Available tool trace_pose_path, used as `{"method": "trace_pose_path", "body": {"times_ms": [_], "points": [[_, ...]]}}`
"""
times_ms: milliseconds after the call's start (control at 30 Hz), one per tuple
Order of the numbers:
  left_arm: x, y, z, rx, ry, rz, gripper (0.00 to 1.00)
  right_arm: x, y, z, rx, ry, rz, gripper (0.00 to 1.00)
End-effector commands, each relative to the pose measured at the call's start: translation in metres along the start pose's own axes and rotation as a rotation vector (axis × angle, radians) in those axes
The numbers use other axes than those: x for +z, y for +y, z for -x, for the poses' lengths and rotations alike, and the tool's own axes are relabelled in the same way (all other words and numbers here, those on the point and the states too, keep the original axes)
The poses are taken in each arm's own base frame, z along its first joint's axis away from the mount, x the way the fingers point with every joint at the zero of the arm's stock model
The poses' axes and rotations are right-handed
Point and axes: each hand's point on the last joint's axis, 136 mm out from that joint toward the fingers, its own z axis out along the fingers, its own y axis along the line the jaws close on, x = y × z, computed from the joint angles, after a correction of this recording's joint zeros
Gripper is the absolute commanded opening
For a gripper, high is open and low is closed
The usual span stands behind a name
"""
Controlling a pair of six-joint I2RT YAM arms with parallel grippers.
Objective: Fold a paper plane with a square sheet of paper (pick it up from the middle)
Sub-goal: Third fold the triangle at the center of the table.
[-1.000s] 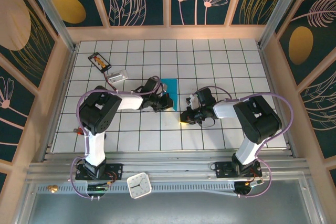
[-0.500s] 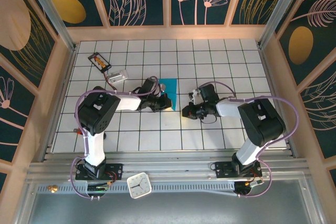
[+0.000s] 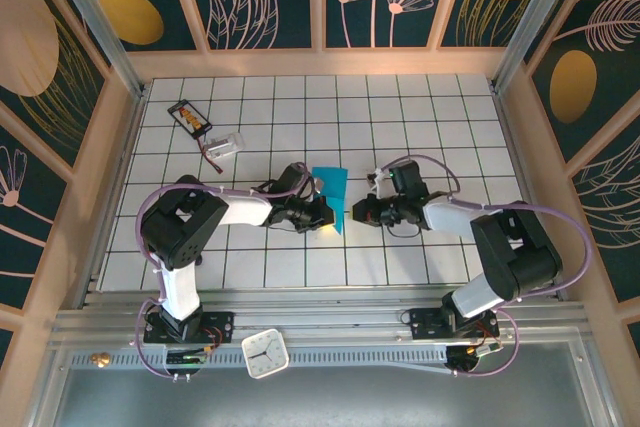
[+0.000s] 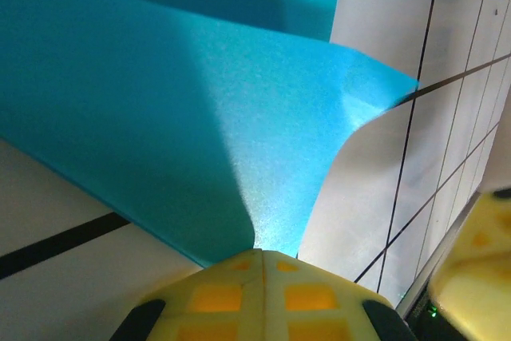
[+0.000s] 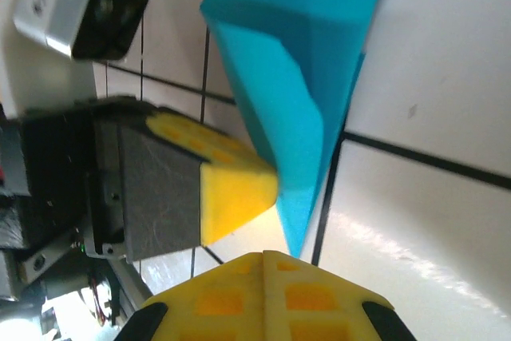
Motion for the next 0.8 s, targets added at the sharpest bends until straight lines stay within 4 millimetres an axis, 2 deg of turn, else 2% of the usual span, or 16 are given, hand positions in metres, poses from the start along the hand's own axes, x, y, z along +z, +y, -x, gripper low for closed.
{"method": "trace_pose_path", "body": {"times_ms": [0,300,533,600,767], "points": [[-0.009,-0.017,0.007,-0.004,-0.012,-0.027,0.00,0.011,0.007,-0.008,-0.006,0.022,0.029,0.00],[-0.015,-0.026,0.018,0.014,-0.032,-0.035,0.00,0.027,0.009,-0.009,-0.002,0.056,0.041,0.00],[-0.024,-0.018,0.030,0.013,-0.060,-0.011,0.00,0.036,0.014,-0.007,-0.008,0.072,0.056,0.00],[-0.028,-0.027,0.040,0.028,-0.079,-0.023,0.00,0.037,0.014,-0.006,-0.007,0.071,0.057,0.00],[-0.029,-0.024,0.048,0.035,-0.088,-0.011,0.00,0.041,0.012,-0.003,-0.003,0.077,0.050,0.00]]}}
